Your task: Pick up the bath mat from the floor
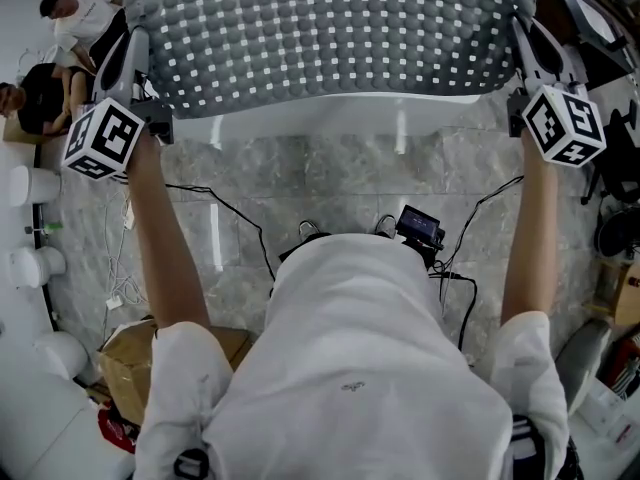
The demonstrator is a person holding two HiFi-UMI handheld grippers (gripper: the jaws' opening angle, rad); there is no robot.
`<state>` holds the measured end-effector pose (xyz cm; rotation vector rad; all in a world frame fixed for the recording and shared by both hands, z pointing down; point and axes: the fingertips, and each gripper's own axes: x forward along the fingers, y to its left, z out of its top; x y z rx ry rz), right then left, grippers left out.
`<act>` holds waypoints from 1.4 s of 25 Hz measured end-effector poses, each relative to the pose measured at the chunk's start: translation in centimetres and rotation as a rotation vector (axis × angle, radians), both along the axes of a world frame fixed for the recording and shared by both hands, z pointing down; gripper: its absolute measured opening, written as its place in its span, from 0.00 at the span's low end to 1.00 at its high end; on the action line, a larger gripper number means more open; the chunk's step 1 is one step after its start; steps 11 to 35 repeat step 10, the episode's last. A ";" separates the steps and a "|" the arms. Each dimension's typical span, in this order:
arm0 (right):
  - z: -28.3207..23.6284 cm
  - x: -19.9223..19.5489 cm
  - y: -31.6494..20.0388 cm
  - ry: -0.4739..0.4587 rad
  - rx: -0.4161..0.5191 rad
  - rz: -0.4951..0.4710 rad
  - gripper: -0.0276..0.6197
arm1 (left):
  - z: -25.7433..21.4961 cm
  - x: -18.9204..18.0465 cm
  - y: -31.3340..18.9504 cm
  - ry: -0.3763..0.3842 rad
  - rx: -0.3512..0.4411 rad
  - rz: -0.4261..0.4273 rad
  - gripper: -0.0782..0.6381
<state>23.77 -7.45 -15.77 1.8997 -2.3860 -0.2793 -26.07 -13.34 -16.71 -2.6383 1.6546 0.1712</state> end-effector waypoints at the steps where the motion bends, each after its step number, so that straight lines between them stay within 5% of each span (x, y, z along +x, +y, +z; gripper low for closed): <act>1: 0.0 0.1 0.1 -0.001 0.001 0.001 0.13 | 0.0 0.1 0.2 0.000 0.002 0.003 0.18; 35: 1.3 -0.3 0.1 0.003 0.005 -0.002 0.13 | 1.9 0.2 0.4 0.005 0.003 0.016 0.18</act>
